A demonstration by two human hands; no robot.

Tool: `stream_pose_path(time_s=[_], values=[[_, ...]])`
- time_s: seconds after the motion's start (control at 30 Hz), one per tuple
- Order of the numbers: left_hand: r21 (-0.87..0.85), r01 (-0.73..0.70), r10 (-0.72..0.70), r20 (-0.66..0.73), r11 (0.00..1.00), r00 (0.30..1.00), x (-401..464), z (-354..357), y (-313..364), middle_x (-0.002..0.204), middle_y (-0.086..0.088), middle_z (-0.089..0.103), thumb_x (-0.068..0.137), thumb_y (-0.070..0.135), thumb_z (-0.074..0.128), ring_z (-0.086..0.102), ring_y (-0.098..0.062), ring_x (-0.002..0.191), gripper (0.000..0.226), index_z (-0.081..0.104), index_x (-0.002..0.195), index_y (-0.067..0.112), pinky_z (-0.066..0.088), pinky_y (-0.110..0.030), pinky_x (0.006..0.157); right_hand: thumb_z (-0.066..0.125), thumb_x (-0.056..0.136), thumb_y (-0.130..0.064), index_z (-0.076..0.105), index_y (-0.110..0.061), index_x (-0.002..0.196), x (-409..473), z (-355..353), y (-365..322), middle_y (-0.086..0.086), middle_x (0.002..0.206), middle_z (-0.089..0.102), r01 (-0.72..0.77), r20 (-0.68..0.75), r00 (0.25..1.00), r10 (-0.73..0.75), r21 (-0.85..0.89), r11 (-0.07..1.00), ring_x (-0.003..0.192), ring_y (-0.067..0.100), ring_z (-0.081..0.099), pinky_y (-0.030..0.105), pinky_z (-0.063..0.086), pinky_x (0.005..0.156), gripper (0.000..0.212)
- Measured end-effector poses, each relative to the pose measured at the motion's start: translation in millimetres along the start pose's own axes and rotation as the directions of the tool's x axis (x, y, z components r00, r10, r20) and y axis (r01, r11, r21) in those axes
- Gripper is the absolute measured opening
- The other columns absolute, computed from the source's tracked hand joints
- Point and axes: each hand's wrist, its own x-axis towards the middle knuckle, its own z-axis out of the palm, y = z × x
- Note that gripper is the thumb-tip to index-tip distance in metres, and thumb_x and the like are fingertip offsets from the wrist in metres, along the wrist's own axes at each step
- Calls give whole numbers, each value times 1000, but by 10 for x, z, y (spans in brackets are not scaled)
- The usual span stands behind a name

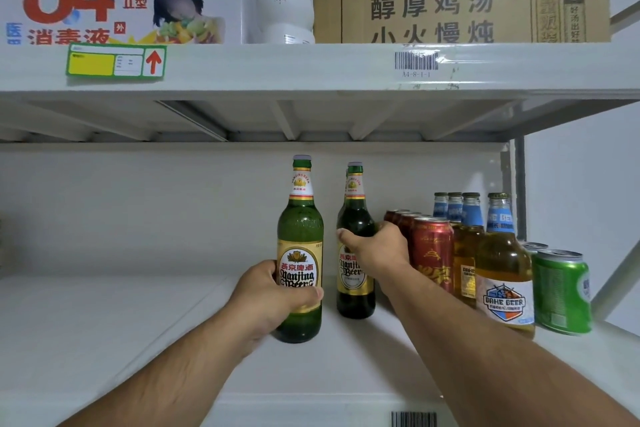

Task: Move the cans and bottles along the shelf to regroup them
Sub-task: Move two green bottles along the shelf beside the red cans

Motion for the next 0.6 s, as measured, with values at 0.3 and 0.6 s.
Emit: stream_pose_path(time_s=[0.3,0.6], values=[[-5,1,0,16,1000,1000,-6,149,-13,104,0,80,61,22,99,74,-26,104,56,72,111,23,58,-51,99,82,79,-37,62,-19,104,-10,-34,-6,1,96,71,-4,54,999,1,62,998,93,25,70,40,58,78,36],[-22,-10,11,24,1000,1000,42,270,-36,102,0,80,62,21,99,75,-25,101,54,73,108,23,59,-50,98,81,79,-36,61,-19,106,-15,-41,-17,4,103,71,-25,64,998,19,90,996,100,27,70,44,58,84,38]])
